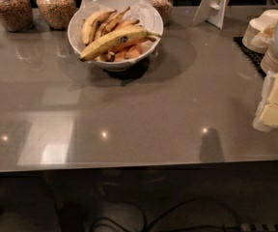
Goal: Pick banana from white bowl
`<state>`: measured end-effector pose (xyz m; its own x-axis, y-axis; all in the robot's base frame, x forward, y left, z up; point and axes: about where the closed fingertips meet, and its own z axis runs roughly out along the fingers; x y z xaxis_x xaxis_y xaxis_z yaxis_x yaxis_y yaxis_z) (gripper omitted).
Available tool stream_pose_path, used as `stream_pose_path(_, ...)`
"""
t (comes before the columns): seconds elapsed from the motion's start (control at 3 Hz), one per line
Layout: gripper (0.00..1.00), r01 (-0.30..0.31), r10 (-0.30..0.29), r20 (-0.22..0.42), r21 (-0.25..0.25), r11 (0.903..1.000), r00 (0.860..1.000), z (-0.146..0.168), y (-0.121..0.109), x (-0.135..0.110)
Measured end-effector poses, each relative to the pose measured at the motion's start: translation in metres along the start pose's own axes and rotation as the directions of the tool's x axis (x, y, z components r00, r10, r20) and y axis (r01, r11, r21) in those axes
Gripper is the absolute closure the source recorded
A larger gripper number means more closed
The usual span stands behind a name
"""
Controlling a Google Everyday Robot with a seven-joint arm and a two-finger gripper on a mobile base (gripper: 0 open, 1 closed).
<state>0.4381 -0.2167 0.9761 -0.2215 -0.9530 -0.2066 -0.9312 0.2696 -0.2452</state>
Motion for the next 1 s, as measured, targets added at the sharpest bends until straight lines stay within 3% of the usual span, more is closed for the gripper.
stream_pose_path(0.33, 0.0, 0.0, 0.0, 0.0, 0.0, 1.0, 1.0, 0.0, 0.0, 0.0)
stream_pose_path(0.67, 0.0, 0.036, -0.041, 0.081, 0.059, 0.9976, 0.996, 0.002, -0.015, -0.015)
stream_pose_path(1.0, 0.0, 0.106, -0.149, 0.255, 0.175, 0.9789, 0.955, 0.008, -0.056, -0.057)
